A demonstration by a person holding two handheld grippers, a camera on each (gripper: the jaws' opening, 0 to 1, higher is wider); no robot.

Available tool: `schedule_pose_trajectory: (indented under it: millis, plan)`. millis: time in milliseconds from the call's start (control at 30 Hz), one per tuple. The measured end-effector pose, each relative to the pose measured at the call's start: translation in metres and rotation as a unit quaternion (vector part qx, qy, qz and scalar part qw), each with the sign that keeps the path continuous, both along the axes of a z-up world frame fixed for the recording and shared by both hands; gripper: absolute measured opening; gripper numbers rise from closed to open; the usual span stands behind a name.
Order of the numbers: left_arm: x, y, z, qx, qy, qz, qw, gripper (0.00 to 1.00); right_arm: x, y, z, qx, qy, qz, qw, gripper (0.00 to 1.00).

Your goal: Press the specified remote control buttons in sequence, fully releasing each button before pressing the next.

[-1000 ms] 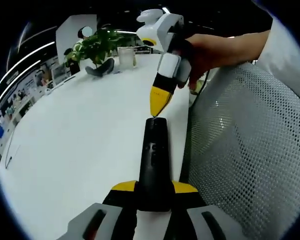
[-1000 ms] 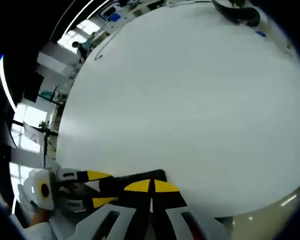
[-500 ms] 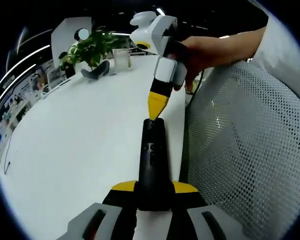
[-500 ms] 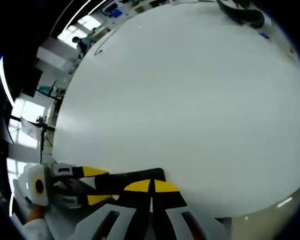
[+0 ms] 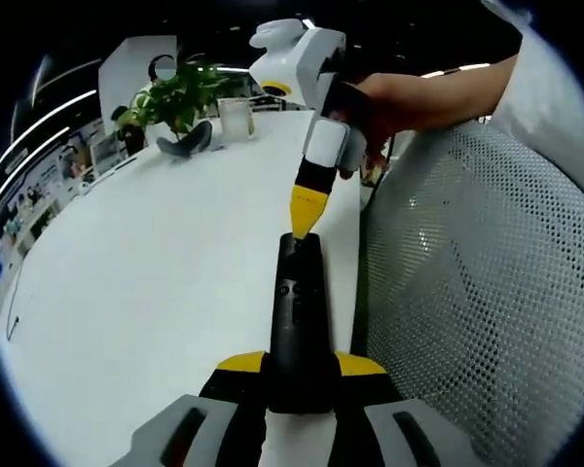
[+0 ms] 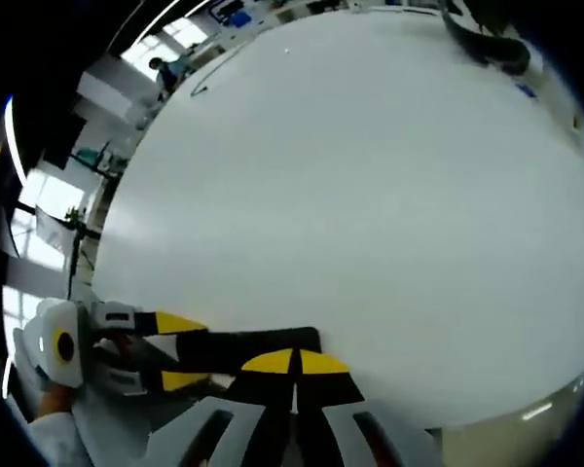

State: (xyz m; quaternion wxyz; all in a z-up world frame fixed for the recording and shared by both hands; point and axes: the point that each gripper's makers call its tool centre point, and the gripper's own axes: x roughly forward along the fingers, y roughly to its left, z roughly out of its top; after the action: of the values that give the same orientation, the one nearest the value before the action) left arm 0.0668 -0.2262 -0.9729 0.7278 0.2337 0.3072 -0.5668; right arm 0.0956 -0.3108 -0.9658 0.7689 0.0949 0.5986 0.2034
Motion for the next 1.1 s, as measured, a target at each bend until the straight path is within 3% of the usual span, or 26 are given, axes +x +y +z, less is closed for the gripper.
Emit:
schedule_pose_trajectory:
  millis: [233,467,633,1000,1100]
  plan:
    - [0.001,-0.001,0.000,-0.003,-0.002,0.000,1.0000,0.24,0.001,0.002,0.000,-0.034,-0.029,0.036,0.9983,0.00]
    - [0.001,-0.001,0.000,-0.003,-0.003,0.000,1.0000,0.24,0.002,0.002,0.000,-0.034,-0.043,0.051,0.9972,0.00]
    - [0.001,-0.001,0.001,-0.004,-0.002,0.002,1.0000,0.24,0.003,0.000,0.001,-0.011,-0.023,0.024,0.9994,0.00]
    - [-0.001,-0.004,0.001,-0.003,-0.007,-0.007,0.9999,0.24,0.000,0.011,0.005,0.025,-0.018,0.022,0.9993,0.00]
    - [-0.001,-0.004,0.001,-0.003,-0.007,-0.008,0.9999,0.24,-0.001,0.009,0.002,0.014,-0.013,0.025,0.9995,0.00]
